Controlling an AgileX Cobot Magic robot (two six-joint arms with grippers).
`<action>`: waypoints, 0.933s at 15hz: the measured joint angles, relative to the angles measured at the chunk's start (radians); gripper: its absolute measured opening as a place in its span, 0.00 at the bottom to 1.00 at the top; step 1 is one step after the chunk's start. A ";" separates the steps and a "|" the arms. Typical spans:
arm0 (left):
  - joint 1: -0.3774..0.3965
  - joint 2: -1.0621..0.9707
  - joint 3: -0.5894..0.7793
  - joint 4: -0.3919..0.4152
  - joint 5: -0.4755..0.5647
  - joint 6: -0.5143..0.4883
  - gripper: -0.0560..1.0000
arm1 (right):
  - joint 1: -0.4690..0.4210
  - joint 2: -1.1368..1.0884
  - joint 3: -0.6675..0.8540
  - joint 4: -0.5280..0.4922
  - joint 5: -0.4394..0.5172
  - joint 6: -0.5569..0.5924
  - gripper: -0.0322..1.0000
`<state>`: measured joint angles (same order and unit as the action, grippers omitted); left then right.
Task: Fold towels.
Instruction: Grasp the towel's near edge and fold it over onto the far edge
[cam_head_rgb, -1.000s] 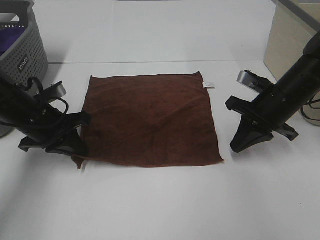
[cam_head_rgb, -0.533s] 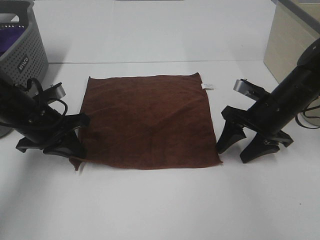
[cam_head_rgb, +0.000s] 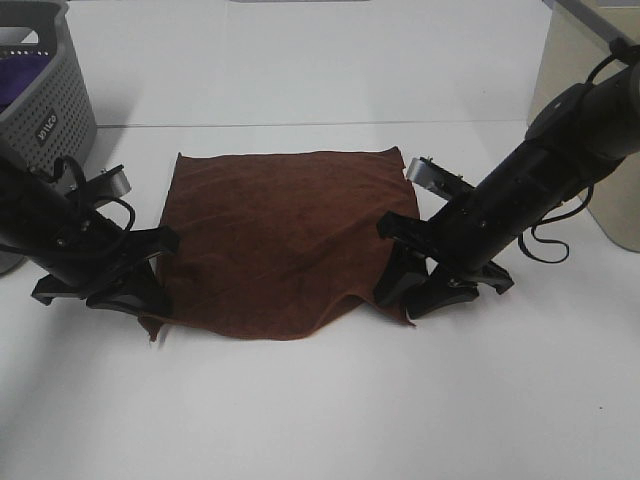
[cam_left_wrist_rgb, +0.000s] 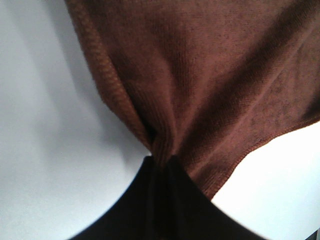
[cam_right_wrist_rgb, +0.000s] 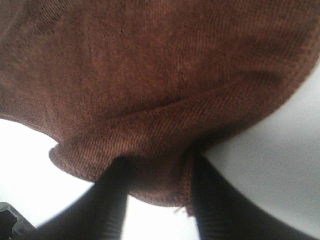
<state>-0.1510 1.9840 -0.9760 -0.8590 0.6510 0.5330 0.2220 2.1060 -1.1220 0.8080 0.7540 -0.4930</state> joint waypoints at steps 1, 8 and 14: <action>0.000 0.000 0.000 0.000 0.000 0.000 0.07 | 0.004 0.005 0.000 -0.006 -0.006 0.000 0.25; 0.000 -0.007 0.000 0.011 0.058 -0.001 0.07 | 0.004 -0.098 0.005 -0.232 0.020 0.146 0.05; -0.001 -0.051 0.000 0.098 0.210 -0.112 0.07 | 0.009 -0.205 0.148 -0.297 0.092 0.231 0.05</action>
<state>-0.1520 1.9330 -0.9760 -0.7610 0.8610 0.4210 0.2310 1.9010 -0.9740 0.5110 0.8460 -0.2620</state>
